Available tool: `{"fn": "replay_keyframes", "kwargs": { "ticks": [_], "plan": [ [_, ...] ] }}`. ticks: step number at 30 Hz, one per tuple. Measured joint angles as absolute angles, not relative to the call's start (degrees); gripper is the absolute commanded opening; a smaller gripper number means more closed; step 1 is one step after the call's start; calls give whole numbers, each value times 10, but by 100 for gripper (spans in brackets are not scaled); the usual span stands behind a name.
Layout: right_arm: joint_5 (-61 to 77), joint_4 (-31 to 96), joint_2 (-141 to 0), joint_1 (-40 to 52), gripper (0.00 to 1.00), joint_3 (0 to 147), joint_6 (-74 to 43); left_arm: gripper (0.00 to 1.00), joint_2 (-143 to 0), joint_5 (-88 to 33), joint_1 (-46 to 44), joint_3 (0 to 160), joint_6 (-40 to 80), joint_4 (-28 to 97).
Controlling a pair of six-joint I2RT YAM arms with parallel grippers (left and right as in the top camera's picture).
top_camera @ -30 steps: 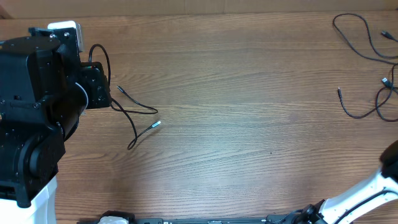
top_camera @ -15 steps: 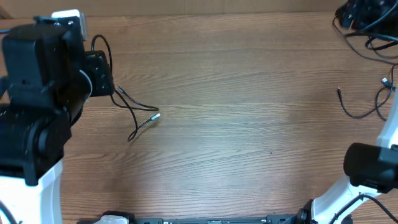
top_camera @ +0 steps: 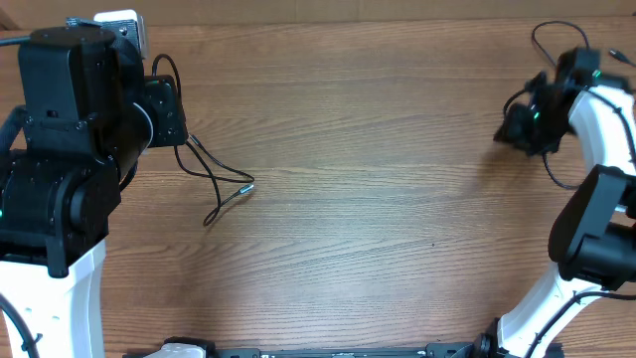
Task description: Untangle cables
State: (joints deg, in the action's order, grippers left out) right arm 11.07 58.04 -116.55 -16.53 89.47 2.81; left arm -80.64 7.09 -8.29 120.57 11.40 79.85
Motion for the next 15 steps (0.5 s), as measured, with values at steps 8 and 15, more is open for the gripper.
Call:
{"fn": "replay_keyframes", "kwargs": {
  "ticks": [8, 15],
  "plan": [
    [109, 480, -1166, -192, 4, 830, 28, 4, -806, 71, -83, 1206, 114, 825],
    [102, 421, -1166, -213, 4, 808, 30, 4, -806, 71, -83, 1206, 114, 821]
  ]
}}
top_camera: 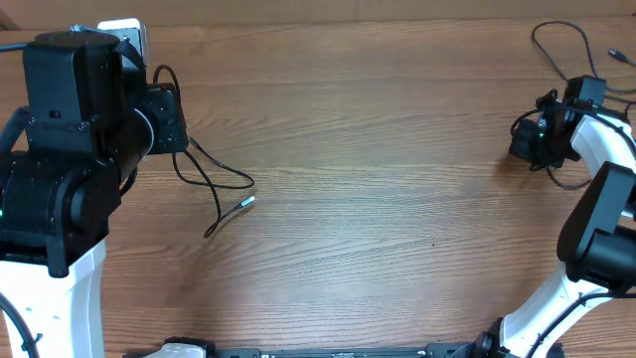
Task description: Untangle cables
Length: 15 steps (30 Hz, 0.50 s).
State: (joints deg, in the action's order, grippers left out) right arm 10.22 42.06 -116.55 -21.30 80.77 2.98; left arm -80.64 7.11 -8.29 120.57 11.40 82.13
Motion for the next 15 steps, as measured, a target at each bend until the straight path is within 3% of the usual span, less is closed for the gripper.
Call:
{"fn": "replay_keyframes", "kwargs": {
  "ticks": [15],
  "plan": [
    [133, 348, -1202, -327, 4, 807, 30, 4, -806, 71, -83, 1206, 114, 827]
  ]
}}
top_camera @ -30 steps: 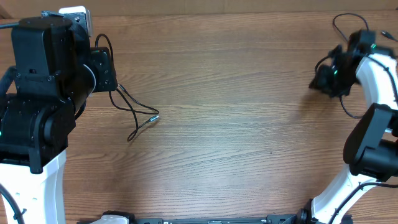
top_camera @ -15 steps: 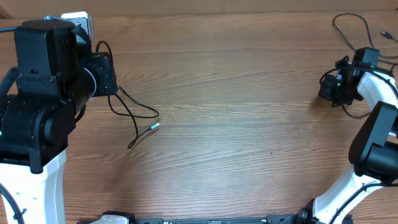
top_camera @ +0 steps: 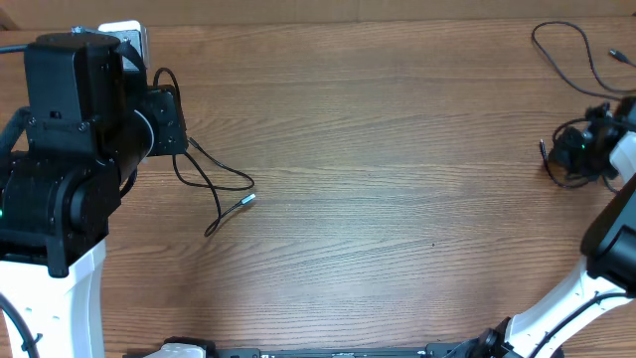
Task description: Untangle cables
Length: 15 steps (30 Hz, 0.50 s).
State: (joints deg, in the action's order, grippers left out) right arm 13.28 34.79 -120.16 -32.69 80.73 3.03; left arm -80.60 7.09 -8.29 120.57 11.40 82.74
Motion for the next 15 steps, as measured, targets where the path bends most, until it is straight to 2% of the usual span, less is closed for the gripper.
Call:
{"fn": "replay_keyframes", "kwargs": {
  "ticks": [4, 15],
  "plan": [
    [167, 347, -1208, -332, 4, 807, 30, 4, -803, 71, -83, 1206, 114, 828],
    [147, 361, -1176, -229, 4, 807, 20, 4, -801, 71, -83, 1206, 114, 828]
  ]
}}
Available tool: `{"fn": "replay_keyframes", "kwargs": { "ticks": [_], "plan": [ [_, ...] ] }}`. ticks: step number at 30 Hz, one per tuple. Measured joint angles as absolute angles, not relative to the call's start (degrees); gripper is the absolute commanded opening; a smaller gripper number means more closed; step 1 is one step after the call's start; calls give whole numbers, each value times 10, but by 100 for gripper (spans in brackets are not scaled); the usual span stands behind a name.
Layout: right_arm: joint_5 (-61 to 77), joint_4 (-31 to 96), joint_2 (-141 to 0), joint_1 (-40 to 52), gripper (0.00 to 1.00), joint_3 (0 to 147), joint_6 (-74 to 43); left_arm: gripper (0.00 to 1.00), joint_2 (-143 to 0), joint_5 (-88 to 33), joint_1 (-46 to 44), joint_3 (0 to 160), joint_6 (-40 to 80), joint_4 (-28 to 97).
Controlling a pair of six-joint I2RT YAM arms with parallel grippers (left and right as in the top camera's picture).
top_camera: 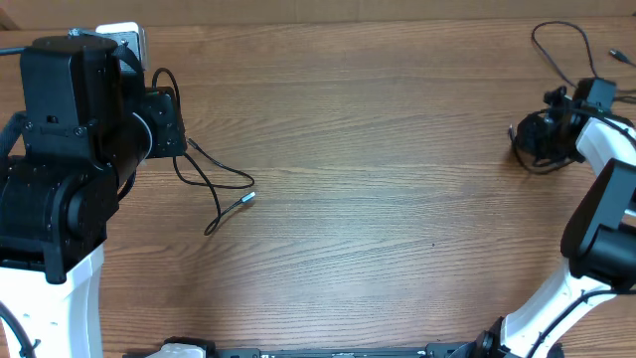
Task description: Untangle cables
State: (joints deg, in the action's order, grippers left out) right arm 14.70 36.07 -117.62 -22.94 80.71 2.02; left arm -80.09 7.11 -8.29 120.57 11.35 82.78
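Observation:
A thin black cable [221, 185] trails out from under my left gripper [177, 134] at the table's left. It loops to the right and ends in two loose tips, one with a silver plug [245, 199]. The left fingers are hidden under the wrist, but the cable runs straight out of them. At the far right, my right gripper [527, 137] is shut on a second black cable [545, 169], which curls in a small loop just below it. That cable's other stretch [556, 52] snakes off toward the back right corner.
A white box [121, 32] sits at the back left behind the left arm. The bulky left arm body [70, 149] covers the left edge. The right arm's white links [596, 239] run down the right side. Bare wooden table [378, 179] lies between the two cables.
My right gripper has moved left and a little toward the back, bringing the curled black cable with it. The left arm and its cable have not moved.
At first the right gripper stood at the right with its cable, then slightly farther right, then at the right edge nearer the front. Now it is back inward. The left cable's loose ends shifted slightly after the first moment and then stayed put.

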Motion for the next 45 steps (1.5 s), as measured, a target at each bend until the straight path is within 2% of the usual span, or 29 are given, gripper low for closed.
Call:
{"fn": "replay_keyframes", "kwargs": {
  "ticks": [13, 20, 30, 45],
  "plan": [
    [133, 424, -1117, -224, 4, 807, -9, 4, -801, 71, -83, 1206, 114, 847],
    [131, 447, -1117, -186, 4, 807, -14, 4, -801, 71, -83, 1206, 114, 854],
    [86, 406, -1120, -157, 4, 802, -13, 4, -801, 71, -83, 1206, 114, 855],
    [-34, 418, -1167, -157, 4, 792, 139, 4, -801, 46, -83, 1206, 107, 853]
  ]
}}
